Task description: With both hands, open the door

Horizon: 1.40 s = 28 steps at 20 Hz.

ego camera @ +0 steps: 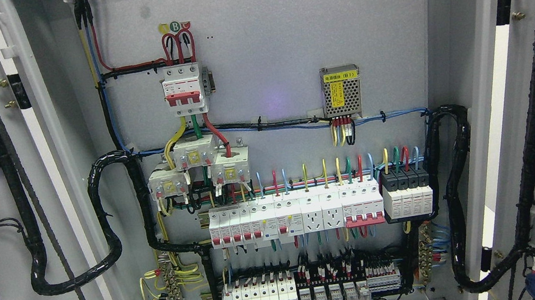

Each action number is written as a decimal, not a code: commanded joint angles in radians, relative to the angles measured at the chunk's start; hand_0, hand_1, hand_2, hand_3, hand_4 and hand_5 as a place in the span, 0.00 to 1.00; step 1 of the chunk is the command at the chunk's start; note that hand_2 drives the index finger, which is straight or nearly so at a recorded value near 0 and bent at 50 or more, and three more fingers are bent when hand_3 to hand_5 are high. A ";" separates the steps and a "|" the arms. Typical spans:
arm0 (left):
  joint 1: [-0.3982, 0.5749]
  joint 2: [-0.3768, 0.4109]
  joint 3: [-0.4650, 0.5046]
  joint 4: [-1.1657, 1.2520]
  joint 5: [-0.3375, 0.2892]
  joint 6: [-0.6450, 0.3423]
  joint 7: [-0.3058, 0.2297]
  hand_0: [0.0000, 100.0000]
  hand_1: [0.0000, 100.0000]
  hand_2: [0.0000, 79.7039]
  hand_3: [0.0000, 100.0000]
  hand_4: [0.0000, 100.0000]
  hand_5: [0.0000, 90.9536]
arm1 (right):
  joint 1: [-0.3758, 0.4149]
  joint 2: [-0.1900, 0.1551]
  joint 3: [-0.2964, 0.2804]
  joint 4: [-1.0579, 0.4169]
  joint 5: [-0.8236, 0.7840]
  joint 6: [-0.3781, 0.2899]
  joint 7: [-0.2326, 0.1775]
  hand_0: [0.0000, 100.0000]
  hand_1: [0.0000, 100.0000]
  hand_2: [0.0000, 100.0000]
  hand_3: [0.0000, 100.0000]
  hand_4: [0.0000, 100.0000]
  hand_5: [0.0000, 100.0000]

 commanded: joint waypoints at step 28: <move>-0.052 -0.314 -0.178 0.997 -0.216 -0.317 0.001 0.00 0.00 0.00 0.00 0.03 0.00 | 0.282 0.171 0.176 0.877 0.041 -0.255 -0.005 0.11 0.00 0.00 0.00 0.00 0.00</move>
